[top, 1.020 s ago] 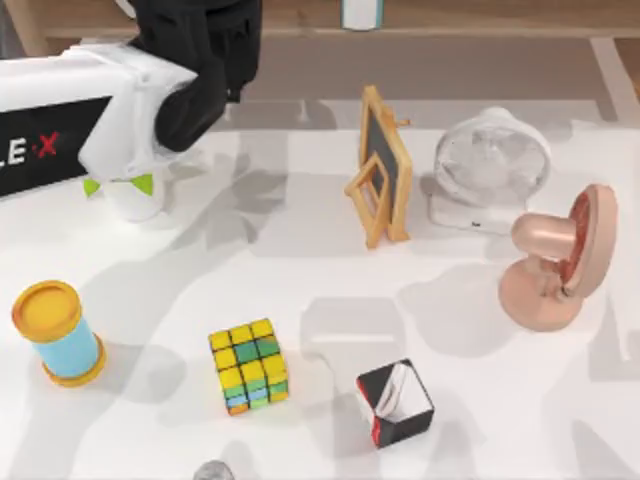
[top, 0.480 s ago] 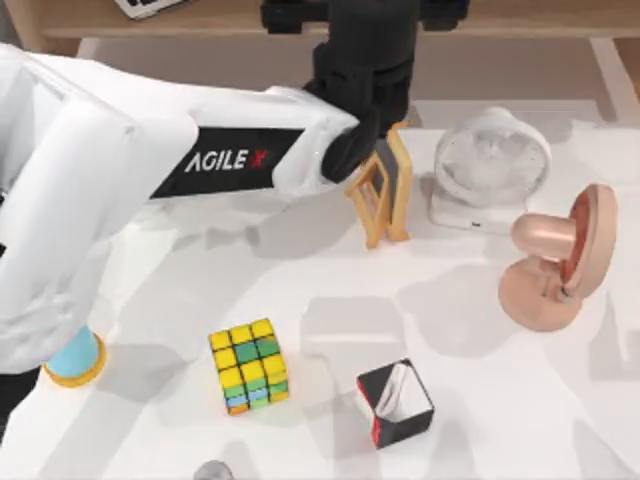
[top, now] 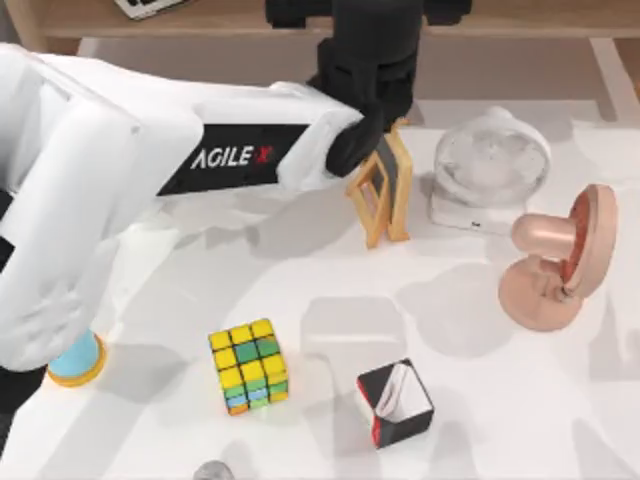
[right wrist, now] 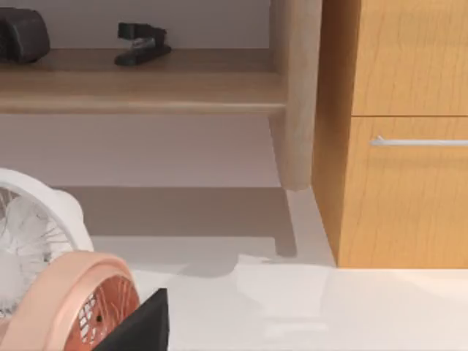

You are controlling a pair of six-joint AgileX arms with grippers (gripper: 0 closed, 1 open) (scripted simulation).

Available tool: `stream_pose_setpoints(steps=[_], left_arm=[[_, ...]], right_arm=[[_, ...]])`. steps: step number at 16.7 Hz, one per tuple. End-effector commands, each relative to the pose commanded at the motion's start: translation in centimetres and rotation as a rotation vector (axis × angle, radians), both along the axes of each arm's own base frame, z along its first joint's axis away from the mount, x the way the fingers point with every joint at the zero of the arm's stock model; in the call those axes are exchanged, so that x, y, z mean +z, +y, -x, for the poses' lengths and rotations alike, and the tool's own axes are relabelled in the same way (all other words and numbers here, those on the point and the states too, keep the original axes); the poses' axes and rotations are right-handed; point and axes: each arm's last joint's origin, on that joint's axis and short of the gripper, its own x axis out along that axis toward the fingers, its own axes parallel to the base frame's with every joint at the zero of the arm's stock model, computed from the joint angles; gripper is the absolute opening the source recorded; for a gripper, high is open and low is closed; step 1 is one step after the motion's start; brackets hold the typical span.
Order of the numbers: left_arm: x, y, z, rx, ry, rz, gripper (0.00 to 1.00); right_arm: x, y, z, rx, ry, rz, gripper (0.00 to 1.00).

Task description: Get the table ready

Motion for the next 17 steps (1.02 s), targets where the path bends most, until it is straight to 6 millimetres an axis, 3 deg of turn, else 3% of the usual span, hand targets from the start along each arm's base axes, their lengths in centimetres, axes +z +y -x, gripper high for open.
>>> stream_pose_setpoints(steps=[4,8,17], left_arm=[[-0.02,-0.12,-1.29,0.0,0.0,0.0,1.0],[-0.02,-0.12,-1.36,0.0,0.0,0.0,1.0],[-0.02,-0.12,-1.36,0.0,0.0,0.0,0.32]], right_arm=[[0.0,0.0,0.0,0.0,0.0,0.0,1.0],[0.0,0.0,0.0,0.0,0.0,0.0,1.0],[0.0,0.0,0.0,0.0,0.0,0.0,1.0]])
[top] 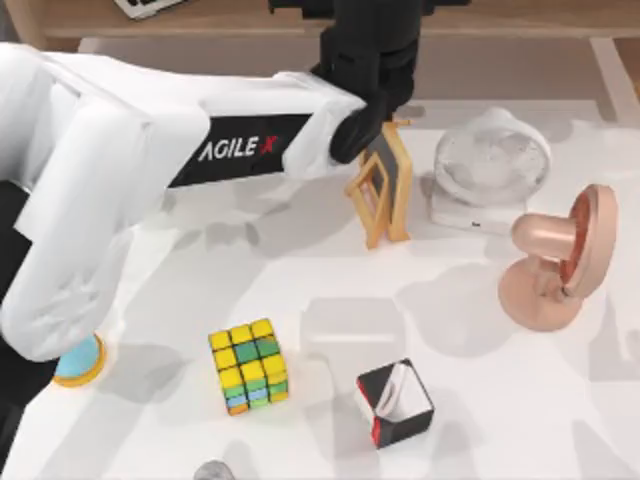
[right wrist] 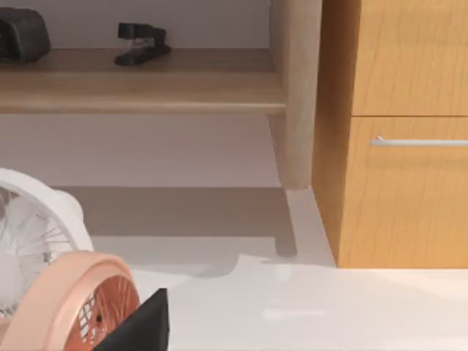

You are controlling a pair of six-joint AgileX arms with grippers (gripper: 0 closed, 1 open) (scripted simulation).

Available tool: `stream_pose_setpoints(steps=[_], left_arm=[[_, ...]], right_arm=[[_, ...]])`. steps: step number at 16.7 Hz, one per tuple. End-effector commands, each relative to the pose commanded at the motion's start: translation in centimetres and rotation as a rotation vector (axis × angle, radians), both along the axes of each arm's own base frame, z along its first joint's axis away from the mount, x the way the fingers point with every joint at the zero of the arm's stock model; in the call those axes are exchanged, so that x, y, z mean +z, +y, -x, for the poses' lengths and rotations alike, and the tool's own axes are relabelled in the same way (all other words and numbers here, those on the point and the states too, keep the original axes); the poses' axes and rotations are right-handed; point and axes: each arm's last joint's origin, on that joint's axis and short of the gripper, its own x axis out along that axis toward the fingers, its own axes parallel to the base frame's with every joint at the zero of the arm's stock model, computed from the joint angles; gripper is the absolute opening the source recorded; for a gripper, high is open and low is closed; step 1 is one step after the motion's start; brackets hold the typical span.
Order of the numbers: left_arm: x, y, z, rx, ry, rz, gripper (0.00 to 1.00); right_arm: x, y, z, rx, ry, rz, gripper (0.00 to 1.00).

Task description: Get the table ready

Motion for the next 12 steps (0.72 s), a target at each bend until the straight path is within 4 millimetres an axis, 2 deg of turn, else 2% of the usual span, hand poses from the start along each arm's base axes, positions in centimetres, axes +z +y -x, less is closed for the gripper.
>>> stream_pose_setpoints(steps=[4,12], left_arm=[[0.0,0.0,0.0,0.0,0.0,0.0,0.02],[0.0,0.0,0.0,0.0,0.0,0.0,0.0]], right_arm=[[0.0,0.0,0.0,0.0,0.0,0.0,1.0],[0.0,0.0,0.0,0.0,0.0,0.0,1.0]])
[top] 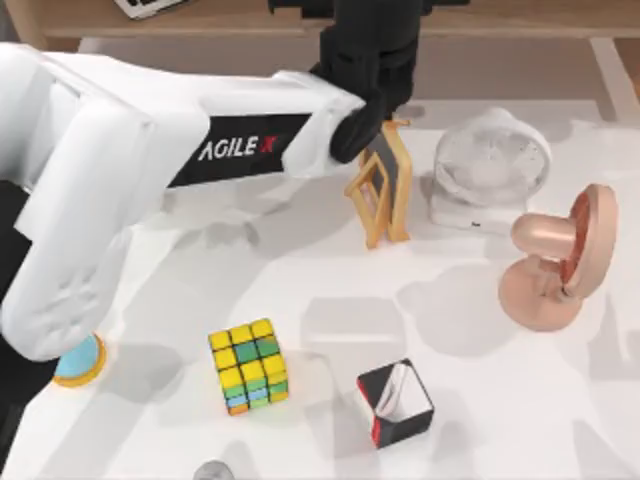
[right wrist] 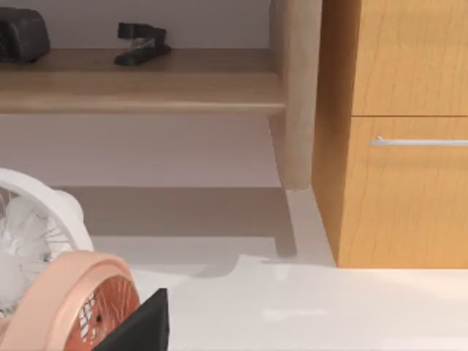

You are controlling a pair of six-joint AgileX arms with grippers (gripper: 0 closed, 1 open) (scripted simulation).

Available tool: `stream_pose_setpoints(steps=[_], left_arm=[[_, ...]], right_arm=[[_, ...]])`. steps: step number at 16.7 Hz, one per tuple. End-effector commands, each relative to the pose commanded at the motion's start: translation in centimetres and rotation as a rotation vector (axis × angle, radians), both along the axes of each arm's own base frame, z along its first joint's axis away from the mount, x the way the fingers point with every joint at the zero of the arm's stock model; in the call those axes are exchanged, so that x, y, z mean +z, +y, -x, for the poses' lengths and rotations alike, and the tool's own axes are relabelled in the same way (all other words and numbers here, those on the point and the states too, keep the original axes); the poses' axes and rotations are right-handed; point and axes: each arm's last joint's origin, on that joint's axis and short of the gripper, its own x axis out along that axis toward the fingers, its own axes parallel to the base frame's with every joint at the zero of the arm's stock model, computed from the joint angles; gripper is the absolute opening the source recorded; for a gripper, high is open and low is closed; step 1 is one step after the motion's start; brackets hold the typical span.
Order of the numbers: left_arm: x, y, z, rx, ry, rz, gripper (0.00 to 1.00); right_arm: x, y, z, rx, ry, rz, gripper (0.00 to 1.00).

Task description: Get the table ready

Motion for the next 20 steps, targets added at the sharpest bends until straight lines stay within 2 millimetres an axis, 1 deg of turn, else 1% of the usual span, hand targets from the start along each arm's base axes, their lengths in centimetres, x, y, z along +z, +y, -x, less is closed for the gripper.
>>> stream_pose_setpoints(steps=[3,9,15,18,20], left_arm=[[0.3,-0.2,0.5,-0.005,-0.002,0.001,0.0],[1.5,-0.1,3.9,-0.003,-0.001,-0.001,0.0],[1.6,0.1,4.0,-0.005,0.001,-0.01,0.0],[2.3,0.9,5.1,-0.054,0.008,-0.08,0.0],[3.0,2.3,6.2,-0.1,0.017,-0.164,0.0]], right_arm=[[0.0,0.0,0.0,0.0,0.0,0.0,1.0],[0.0,0.0,0.0,0.0,0.0,0.0,1.0],[0.0,0.0,0.0,0.0,0.0,0.0,1.0],[0.0,0.0,0.0,0.0,0.0,0.0,1.0],[0.0,0.0,0.0,0.0,0.0,0.0,1.0]])
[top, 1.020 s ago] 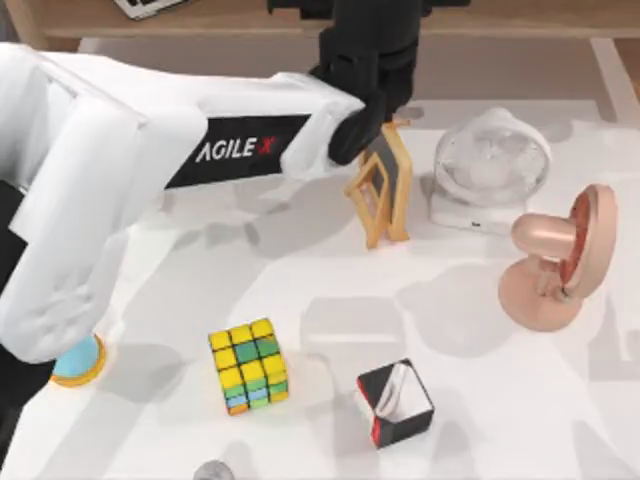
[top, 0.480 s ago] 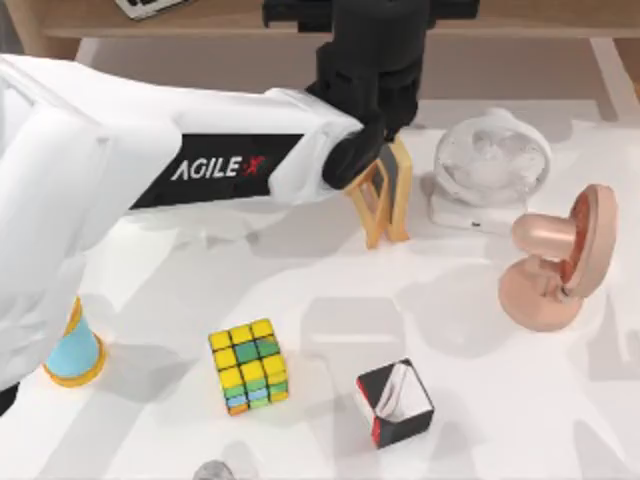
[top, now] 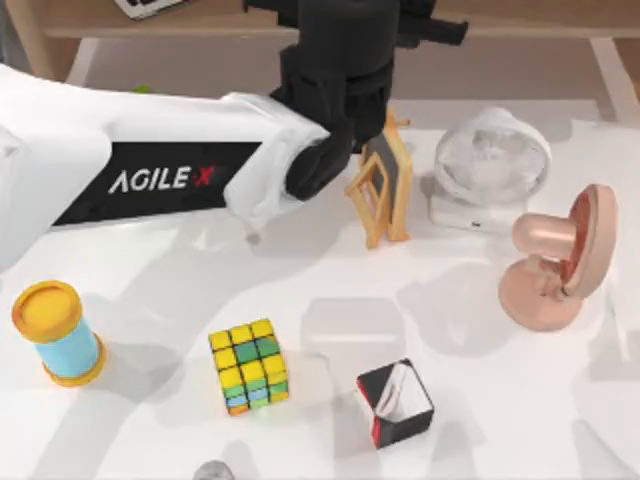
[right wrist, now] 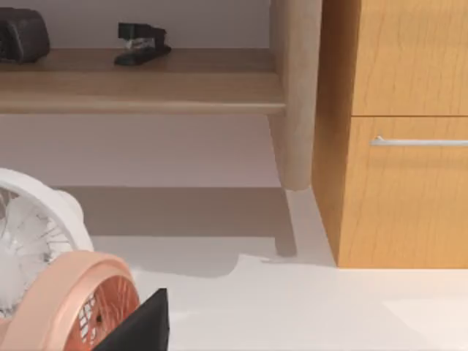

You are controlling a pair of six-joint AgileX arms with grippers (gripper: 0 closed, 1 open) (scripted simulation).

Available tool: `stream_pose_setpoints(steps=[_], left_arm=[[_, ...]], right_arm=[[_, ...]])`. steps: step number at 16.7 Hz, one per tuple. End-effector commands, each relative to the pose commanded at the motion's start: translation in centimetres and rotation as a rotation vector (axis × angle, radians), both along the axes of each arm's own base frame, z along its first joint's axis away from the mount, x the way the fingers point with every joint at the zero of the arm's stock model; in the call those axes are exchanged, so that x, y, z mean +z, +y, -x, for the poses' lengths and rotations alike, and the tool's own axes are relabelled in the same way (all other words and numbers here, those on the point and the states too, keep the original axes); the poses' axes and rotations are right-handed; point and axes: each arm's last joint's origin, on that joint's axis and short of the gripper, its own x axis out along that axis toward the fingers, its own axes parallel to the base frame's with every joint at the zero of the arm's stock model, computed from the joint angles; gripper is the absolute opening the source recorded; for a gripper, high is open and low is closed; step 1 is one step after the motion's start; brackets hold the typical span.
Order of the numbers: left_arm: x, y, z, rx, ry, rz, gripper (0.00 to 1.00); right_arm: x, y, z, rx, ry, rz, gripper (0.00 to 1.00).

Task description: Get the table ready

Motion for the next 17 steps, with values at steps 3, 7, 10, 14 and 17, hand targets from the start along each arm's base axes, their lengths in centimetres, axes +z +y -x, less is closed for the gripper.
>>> stream_pose_setpoints(steps=[3,7,10,14,17], left_arm=[[0.9,3.6,1.7,-0.061,0.01,-0.165,0.0],[1.8,10.7,4.0,-0.1,0.005,-0.409,0.0],[1.5,16.7,5.8,-0.1,0.009,-0.601,0.0],[-0.9,24.1,8.0,-0.088,0.074,-0.849,0.0],[-3.4,29.3,9.1,-0.081,0.163,-1.001,0.0]], right_arm=[[0.0,0.0,0.0,0.0,0.0,0.0,1.0],[0.0,0.0,0.0,0.0,0.0,0.0,1.0],[0.0,0.0,0.0,0.0,0.0,0.0,1.0],[0.0,0.0,0.0,0.0,0.0,0.0,1.0],[0.0,0.0,0.0,0.0,0.0,0.0,1.0]])
